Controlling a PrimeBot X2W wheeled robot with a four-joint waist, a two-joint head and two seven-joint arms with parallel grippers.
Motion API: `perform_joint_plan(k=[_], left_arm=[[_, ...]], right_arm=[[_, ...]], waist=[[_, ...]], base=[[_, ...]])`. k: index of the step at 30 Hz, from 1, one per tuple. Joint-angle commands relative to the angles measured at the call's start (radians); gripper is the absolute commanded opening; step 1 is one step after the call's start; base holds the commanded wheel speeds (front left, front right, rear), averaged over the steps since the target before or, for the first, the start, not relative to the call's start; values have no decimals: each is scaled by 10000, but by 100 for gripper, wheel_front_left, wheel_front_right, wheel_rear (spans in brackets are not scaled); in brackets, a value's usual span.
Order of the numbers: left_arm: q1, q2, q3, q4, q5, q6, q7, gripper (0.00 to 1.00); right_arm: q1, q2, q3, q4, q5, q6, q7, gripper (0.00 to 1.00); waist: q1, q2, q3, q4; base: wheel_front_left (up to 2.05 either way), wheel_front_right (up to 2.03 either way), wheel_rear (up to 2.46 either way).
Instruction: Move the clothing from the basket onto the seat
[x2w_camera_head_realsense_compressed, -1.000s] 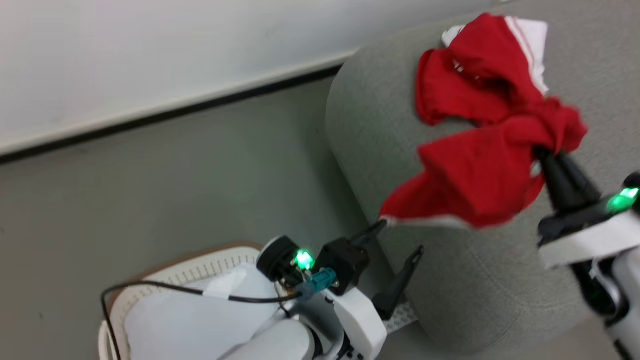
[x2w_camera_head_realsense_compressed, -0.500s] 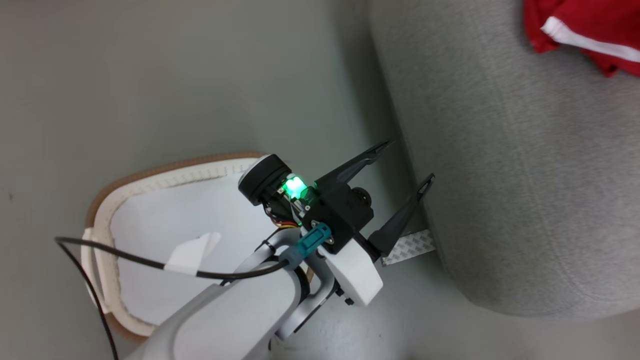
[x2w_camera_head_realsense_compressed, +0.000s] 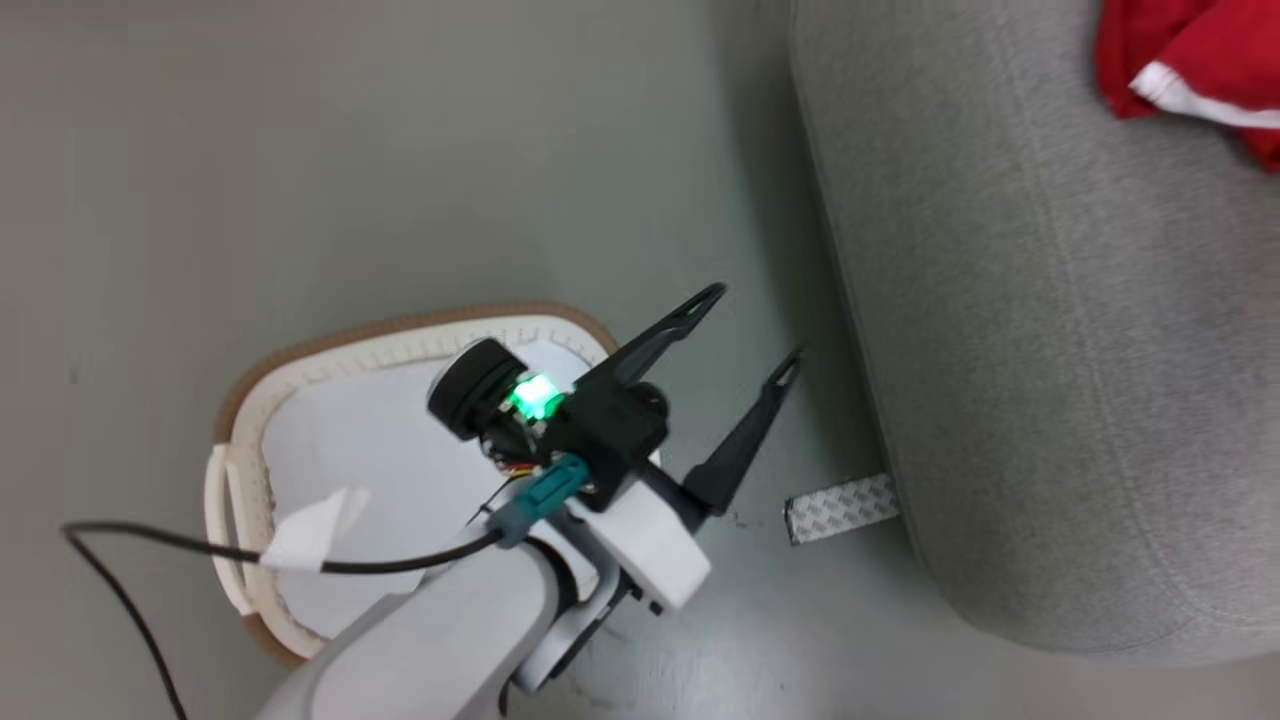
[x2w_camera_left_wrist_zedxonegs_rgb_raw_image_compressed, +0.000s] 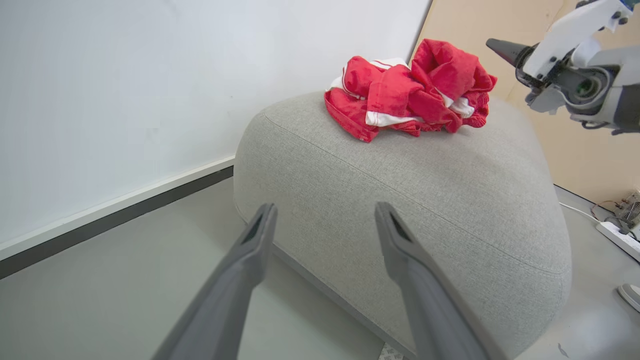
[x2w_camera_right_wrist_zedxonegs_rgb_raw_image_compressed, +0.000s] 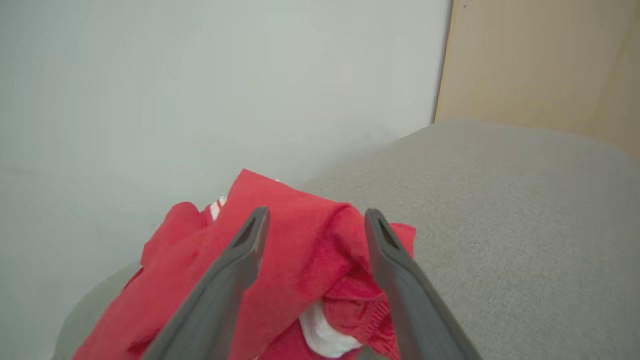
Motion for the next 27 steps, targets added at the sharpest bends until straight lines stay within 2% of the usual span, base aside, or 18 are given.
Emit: perform_joint_plan(k=[1,6,11,16,22,27], left_arm=[[147,112,53,53,-69,58,-75,100],[897,88,423,415,-621,343,-543,100],[1690,77,868,867,-1096,604,-1555,100],[2617,-35,1393,1404,-1712,841,-2144,100],[3789,-194,2122,2083,-2186,1125,-2389,100],[4693,-269,2947,2278,-2045,1299,-2409,100]], right_arm=[[309,158,93,-124,-82,-22,6,100],[1700,683,1007,-1278,-123,-24,3,100],[3220,882,1772,-2675,-206,-22,4,100],[4735,1167,2664,-3948,-314,-23,7,100],[6396,1364,3783,-4824,-719,-23,6,100],[7643,1573,4427,-5359,-833,-24,4,100]], waist=[[-2,1,-372,-154],[-2,1,-1456,-300],[-2,1,-2681,-138],[-2,1,-3855,298],[-2,1,-5097,910],[-2,1,-5773,1432]], base=[[0,0,0],[0,0,0],[0,0,0],[0,0,0],[0,0,0],[0,0,0]])
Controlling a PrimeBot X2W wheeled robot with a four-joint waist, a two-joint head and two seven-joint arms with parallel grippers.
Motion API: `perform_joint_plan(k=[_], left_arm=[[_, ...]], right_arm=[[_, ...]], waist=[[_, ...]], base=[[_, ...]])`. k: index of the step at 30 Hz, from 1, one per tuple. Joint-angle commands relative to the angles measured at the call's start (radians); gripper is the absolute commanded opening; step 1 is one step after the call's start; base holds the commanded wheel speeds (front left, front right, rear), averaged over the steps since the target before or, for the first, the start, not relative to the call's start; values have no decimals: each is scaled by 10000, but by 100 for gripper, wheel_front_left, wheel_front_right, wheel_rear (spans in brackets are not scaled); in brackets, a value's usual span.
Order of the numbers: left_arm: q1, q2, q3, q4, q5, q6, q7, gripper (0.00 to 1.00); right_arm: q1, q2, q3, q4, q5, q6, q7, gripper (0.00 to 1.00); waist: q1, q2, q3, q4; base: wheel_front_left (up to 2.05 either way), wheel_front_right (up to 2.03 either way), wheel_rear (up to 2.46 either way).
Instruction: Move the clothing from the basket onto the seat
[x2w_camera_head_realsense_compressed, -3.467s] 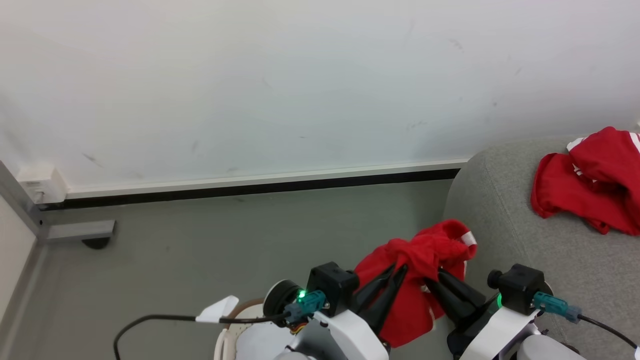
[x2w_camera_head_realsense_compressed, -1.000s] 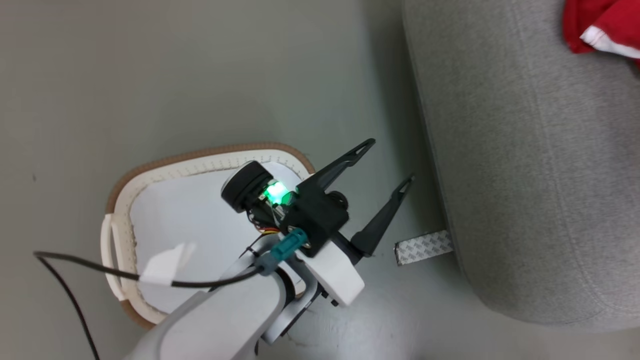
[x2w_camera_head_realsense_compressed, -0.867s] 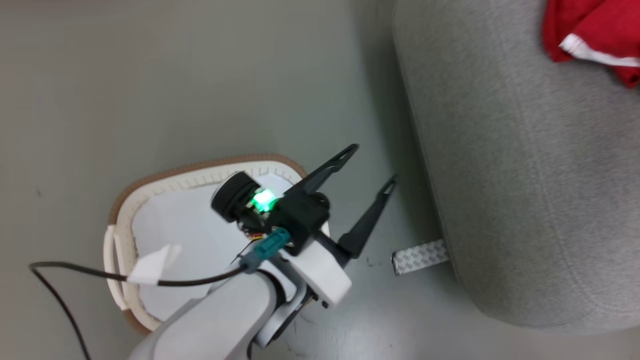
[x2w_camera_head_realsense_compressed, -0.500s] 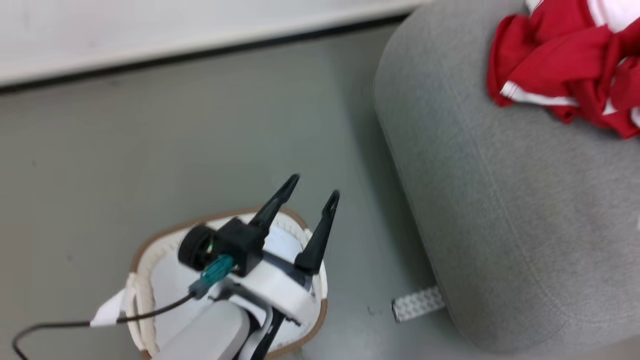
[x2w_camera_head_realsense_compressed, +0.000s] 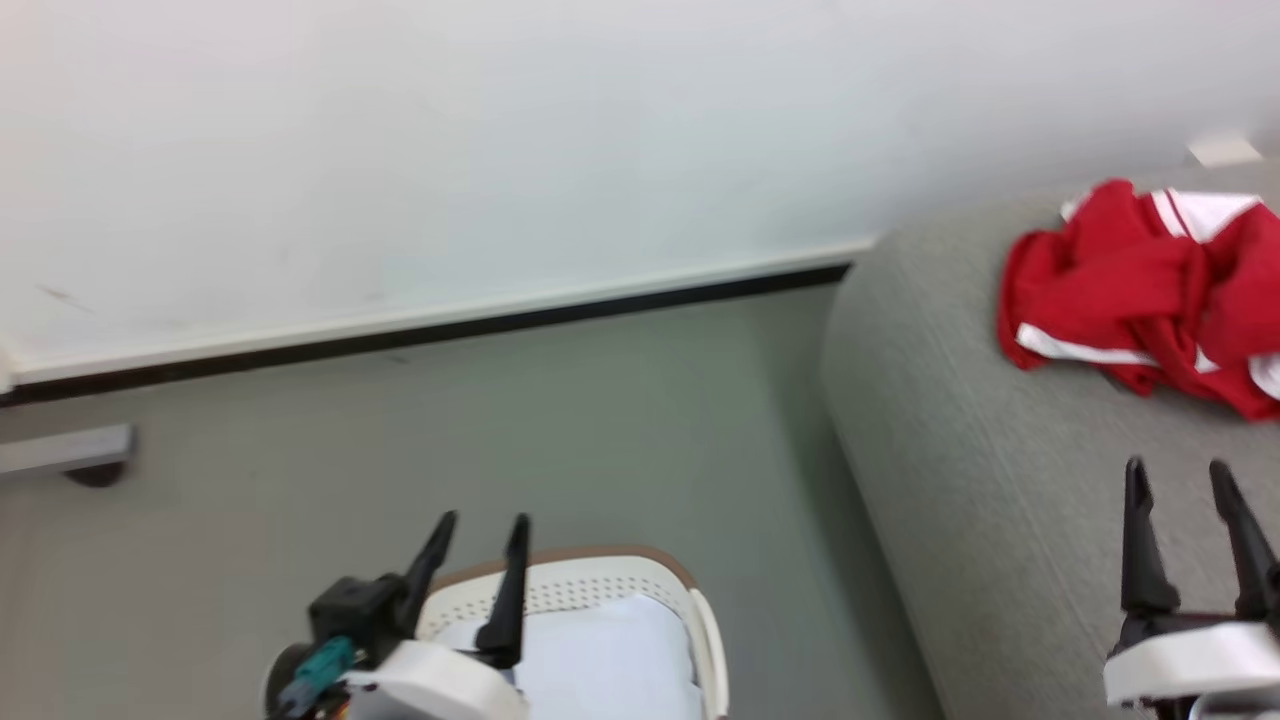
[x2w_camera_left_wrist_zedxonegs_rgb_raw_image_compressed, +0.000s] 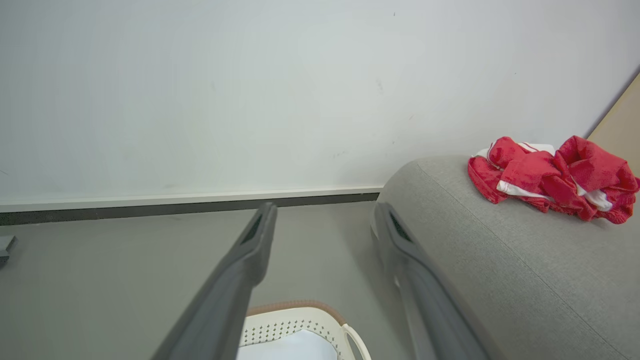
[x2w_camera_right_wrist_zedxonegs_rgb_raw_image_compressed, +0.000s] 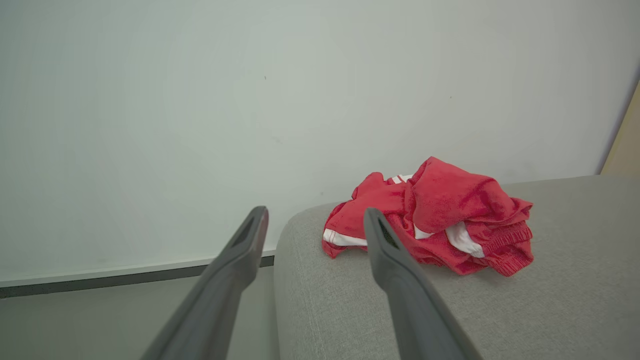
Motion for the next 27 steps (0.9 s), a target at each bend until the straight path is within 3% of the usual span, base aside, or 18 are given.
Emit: perform_joint_plan(k=[1,11,27], left_arm=[[433,-34,436,-18,125,46,-8,100],[1970,-540,2349,206,1035,-217,-13,100],[2439,-1371,3692,447,2377,-1201,-15,100]], right_arm=[[484,43,189,-274,-153,-26,4,100],[1856,290,1031,-458,-642,-26,2,100],[2016,365,1228,-87,-514,-26,4,100]], waist=[[5,0,-673,732],[5,0,-1050,1332],[5,0,-1188,1607]], base=[[0,0,0],[0,0,0],[0,0,0]])
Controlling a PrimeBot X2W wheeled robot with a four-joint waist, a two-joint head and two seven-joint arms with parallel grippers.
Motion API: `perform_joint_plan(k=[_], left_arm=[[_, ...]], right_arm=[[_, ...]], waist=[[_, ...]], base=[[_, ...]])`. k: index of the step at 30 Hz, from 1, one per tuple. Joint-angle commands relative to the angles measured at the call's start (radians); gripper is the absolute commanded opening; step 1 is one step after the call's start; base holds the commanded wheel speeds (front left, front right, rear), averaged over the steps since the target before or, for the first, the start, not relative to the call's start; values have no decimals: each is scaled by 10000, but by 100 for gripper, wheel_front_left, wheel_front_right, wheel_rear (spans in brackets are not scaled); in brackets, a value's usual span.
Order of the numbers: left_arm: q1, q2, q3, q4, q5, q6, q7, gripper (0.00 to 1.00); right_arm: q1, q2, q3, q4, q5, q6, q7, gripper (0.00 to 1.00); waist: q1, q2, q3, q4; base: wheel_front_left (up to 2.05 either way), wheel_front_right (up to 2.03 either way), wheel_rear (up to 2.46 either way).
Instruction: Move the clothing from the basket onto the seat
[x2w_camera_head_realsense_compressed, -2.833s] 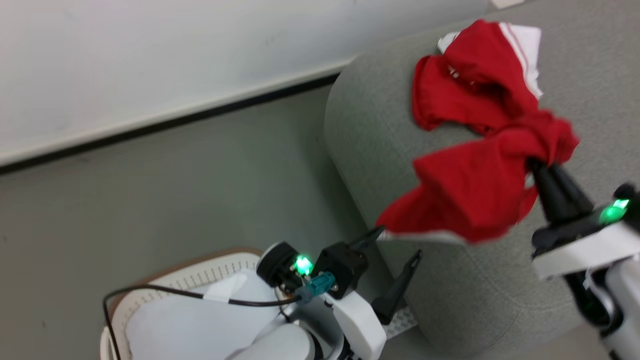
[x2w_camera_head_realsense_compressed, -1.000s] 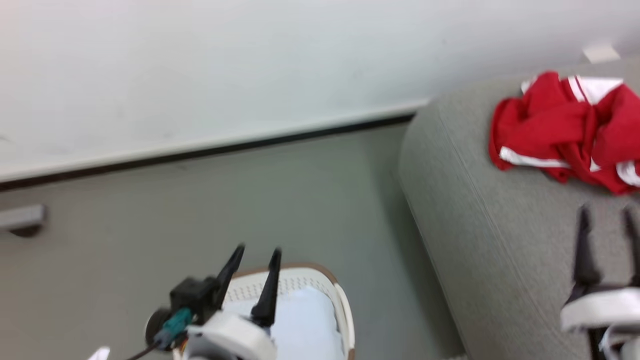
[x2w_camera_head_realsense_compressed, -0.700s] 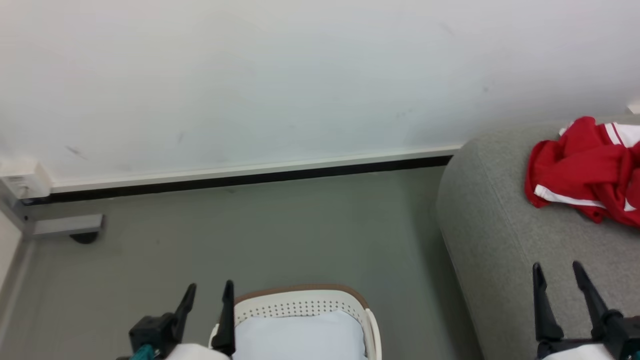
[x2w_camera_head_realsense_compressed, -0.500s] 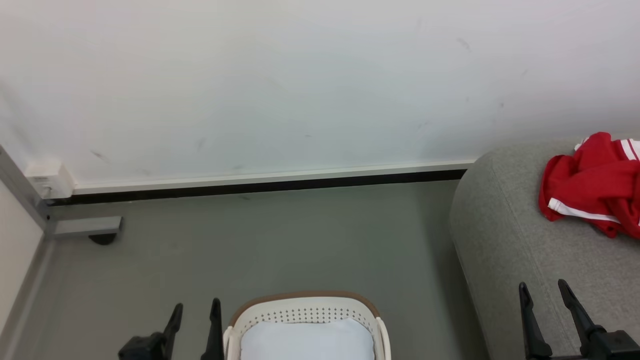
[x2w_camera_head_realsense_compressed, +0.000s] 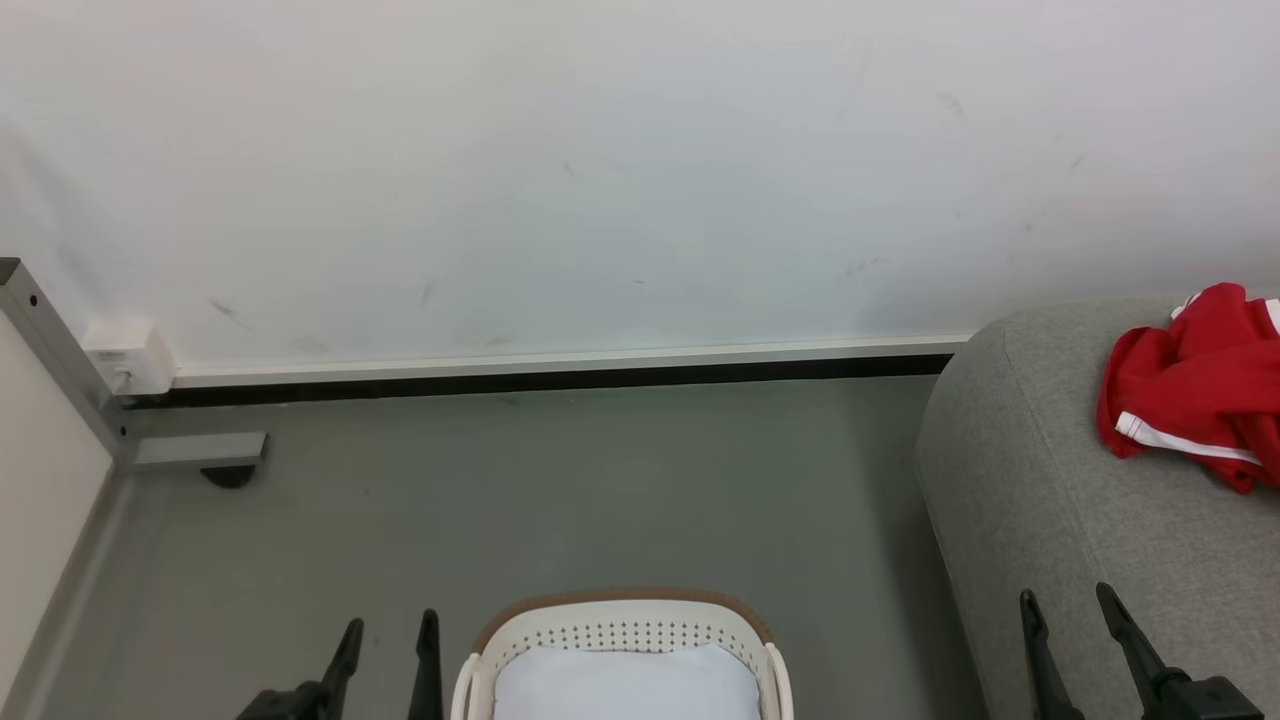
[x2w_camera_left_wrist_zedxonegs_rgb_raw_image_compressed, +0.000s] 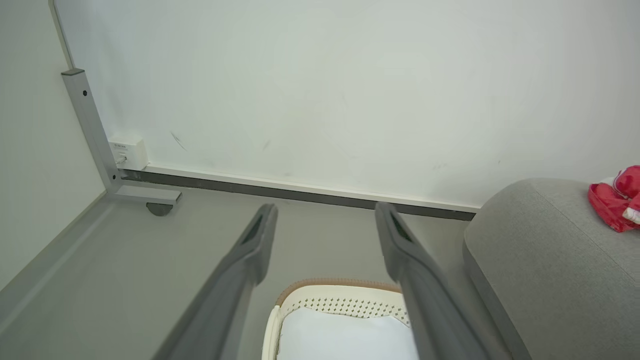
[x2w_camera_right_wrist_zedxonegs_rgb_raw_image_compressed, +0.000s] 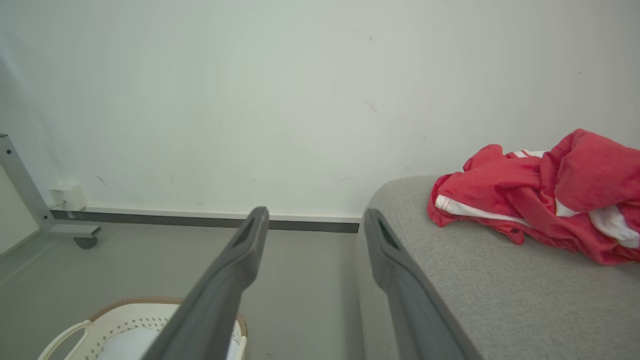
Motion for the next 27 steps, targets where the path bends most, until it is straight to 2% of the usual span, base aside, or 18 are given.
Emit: perform_joint_plan(k=[1,25,26,27], left_arm=[[35,-12,106,54,168,-61,-3,100],[-90,-549,847,548,871,-721,-4,100],[-45,-566,818,541,724,-712,0,0],[-35,-573,822,596,705,-718,6,0]], right_arm=[[52,-4,30,44,107,-26,1,100],[-103,-3,143,215,186,-26,1,100],[-29,2,129,193,89,0,0,0],[-16,6,128,231,97,0,2,0]], waist=[[0,-1,1,-16],[0,-1,12,-70],[0,-1,13,-71],[0,-1,13,-70]], base=[[0,0,0],[0,0,0],[0,0,0],[0,0,0]])
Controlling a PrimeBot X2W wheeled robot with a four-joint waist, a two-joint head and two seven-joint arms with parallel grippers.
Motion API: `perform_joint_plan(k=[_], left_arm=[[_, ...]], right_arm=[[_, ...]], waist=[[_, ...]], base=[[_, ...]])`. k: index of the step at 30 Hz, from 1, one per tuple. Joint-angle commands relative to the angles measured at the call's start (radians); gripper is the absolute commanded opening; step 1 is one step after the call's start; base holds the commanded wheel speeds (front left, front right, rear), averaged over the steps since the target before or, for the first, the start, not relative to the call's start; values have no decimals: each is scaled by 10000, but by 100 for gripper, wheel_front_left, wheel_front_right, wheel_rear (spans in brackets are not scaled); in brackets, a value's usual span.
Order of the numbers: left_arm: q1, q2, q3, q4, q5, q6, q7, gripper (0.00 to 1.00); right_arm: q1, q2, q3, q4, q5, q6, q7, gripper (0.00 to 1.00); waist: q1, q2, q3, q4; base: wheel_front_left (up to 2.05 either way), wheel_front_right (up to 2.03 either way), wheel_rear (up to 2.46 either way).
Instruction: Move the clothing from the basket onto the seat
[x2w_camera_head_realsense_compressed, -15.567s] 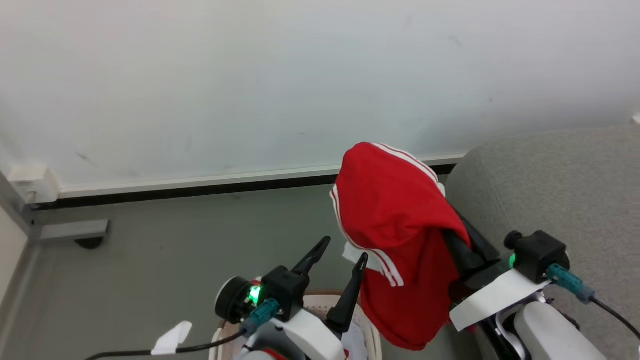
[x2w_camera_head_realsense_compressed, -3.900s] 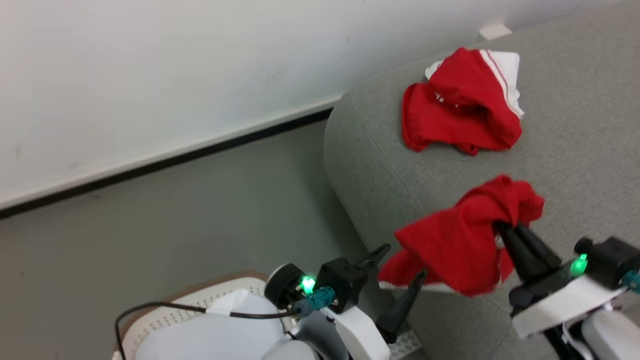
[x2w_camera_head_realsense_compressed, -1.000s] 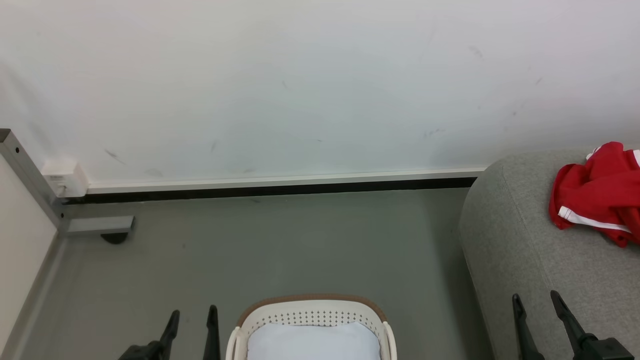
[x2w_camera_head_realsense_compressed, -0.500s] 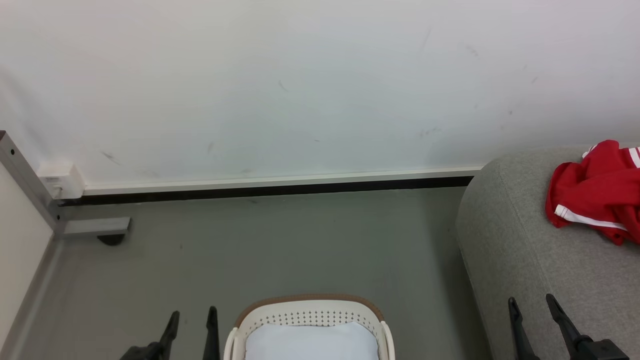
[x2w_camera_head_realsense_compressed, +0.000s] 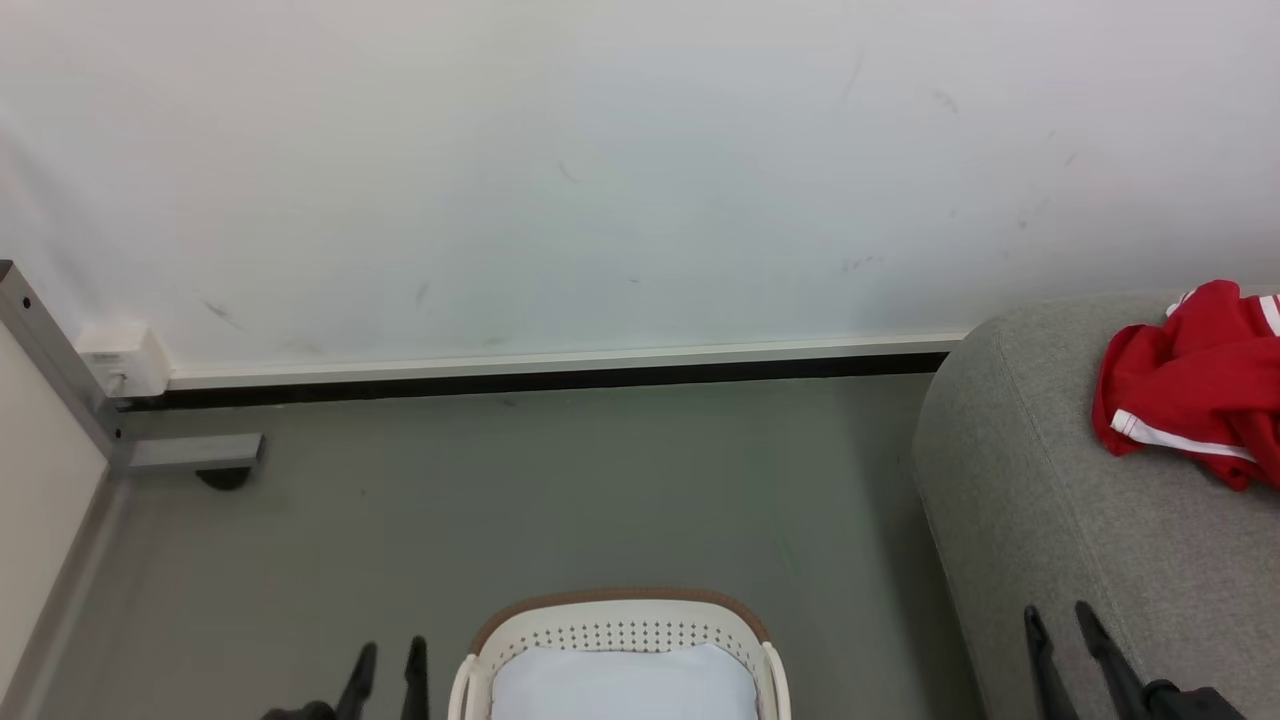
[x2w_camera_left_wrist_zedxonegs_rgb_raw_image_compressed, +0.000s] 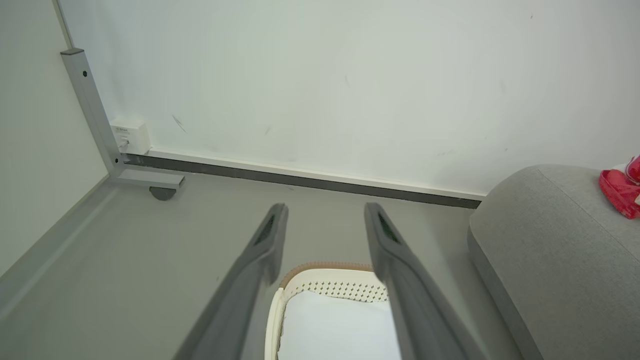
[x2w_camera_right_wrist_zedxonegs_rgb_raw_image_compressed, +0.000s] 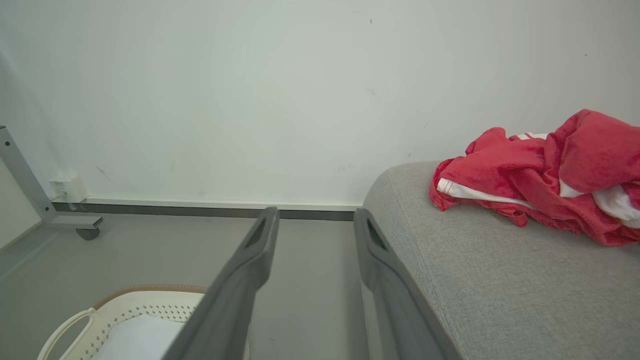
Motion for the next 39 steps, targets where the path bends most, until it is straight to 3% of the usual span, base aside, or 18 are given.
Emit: perform_joint_plan(k=[1,39], left_arm=[[36,-17,7,88,-24,-5,15,0],[-458,-44,937,-226,-5951,-703,1649,0]], right_arm=[[27,13,-10,76,23,0,13,0],[-410,1,-523,-282,6401,-7,1647,0]], waist=[[0,0,1,1],[0,0,163,271]], base=[[0,0,0],[0,0,0]])
